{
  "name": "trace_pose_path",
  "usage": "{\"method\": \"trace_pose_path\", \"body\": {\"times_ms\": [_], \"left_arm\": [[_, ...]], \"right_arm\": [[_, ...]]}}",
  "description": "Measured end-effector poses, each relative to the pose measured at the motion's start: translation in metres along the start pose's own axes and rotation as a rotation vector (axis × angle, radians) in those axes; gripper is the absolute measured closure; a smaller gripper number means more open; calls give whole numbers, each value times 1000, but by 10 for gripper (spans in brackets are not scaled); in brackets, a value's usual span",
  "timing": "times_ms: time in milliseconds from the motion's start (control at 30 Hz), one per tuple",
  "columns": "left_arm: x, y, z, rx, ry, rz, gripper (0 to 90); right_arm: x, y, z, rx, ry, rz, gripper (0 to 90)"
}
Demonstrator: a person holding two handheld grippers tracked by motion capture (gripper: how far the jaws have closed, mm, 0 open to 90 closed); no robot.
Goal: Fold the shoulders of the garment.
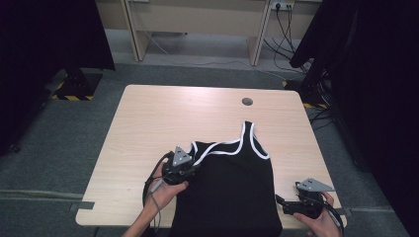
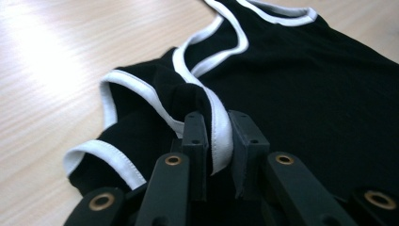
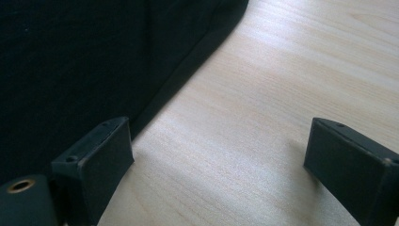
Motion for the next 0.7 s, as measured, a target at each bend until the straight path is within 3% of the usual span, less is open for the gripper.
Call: {"method": "trace_pose_path", "body": {"times_ms": [167, 300, 333, 500, 700], "left_arm": [[-4, -9, -15, 3, 21, -13, 732], [-7, -13, -24, 7, 25, -5, 634], [-8, -13, -24, 4, 20, -4, 589], [-6, -10, -15, 39, 5, 17, 546], [9, -8, -11, 34, 14, 18, 524]], "right_arm": [[0, 0, 0, 0, 0, 0, 88], [0, 0, 0, -1, 1, 0, 87], [0, 0, 0, -1, 1, 0, 87], [1, 1, 0, 3, 3, -3, 86], [1, 1, 0, 3, 3, -3, 86]]}}
Point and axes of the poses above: each handheld gripper's, and its own axes: x roughly forward along the jaws, z roughly out of its top, y roughly to its left, the point moved 7 cm from there along x, roughly forward along the jaws, and after that the axes turned 13 degrees about -y, right-handed, at the moved point
